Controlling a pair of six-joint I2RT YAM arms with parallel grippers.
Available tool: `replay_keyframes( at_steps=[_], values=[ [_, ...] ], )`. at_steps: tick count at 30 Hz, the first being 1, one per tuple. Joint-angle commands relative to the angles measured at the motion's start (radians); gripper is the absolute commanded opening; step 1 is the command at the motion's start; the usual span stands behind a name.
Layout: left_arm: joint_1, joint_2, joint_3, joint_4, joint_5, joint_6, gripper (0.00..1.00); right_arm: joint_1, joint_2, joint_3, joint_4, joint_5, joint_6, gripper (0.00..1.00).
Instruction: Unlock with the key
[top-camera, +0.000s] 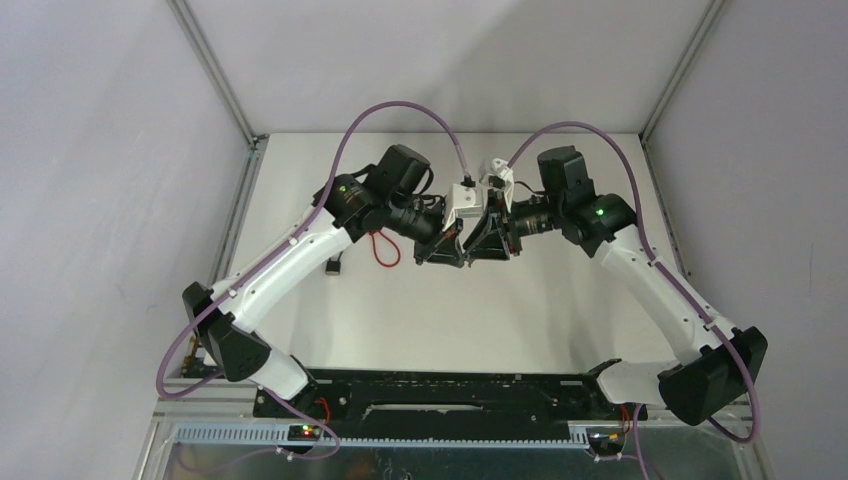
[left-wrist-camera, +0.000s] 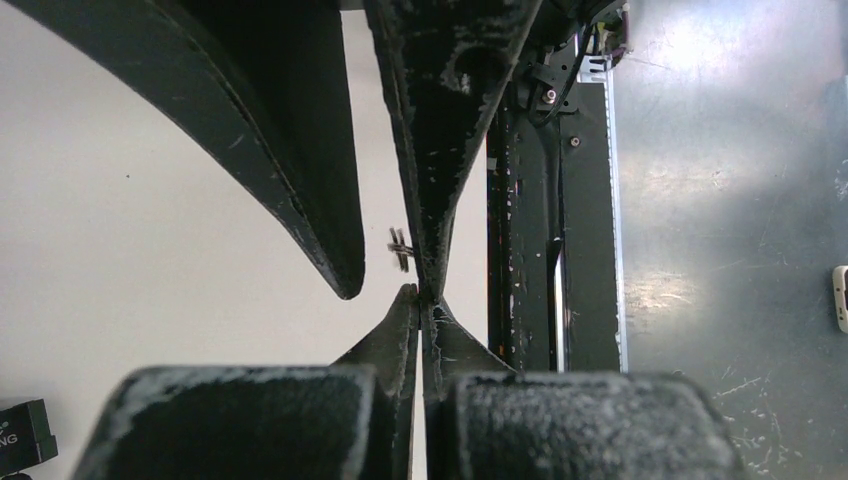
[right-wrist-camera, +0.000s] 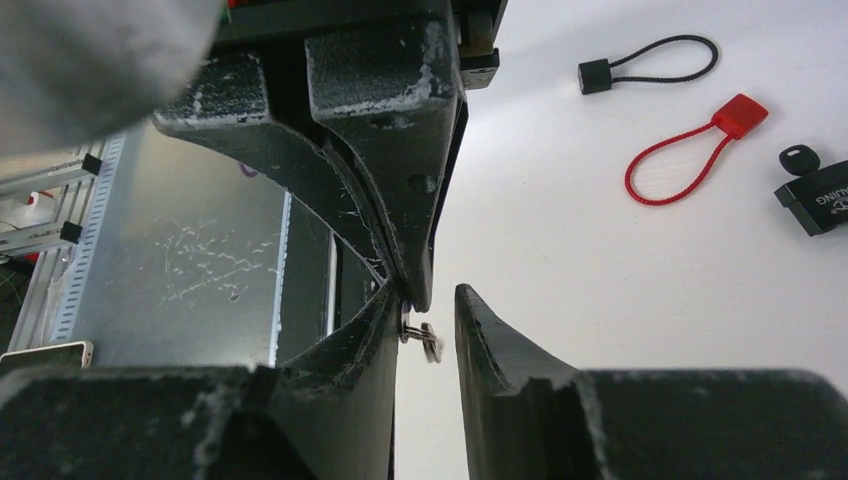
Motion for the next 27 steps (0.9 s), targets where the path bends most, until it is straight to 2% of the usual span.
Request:
replay_keyframes(
  at_steps=[1,10,13,18,22,27],
  values=[
    [-0.006,-0.052,-0.009,0.028,0.012,-0.019,0.00,0.002,-0.003,0.003,-0.021,0.014,-0.028,0.28],
    [-0.006,-0.057,-0.010,0.031,0.003,-0.022,0.00,0.002,-0.007,0.004,-0.025,0.017,-0.029,0.11],
    [-0.006,-0.057,-0.013,0.032,-0.002,-0.021,0.00,0.001,-0.011,0.003,-0.018,0.016,-0.021,0.15],
    [-0.006,-0.049,-0.017,0.033,-0.003,-0.021,0.00,-0.013,-0.020,0.003,0.026,-0.006,0.032,0.29],
    [-0.006,-0.043,-0.026,0.036,0.000,-0.022,0.00,-0.030,-0.023,0.003,0.060,-0.033,0.073,0.36],
    [-0.007,-0.044,-0.027,0.038,0.000,-0.025,0.00,-0.028,-0.017,0.003,0.056,-0.033,0.071,0.35]
  ],
)
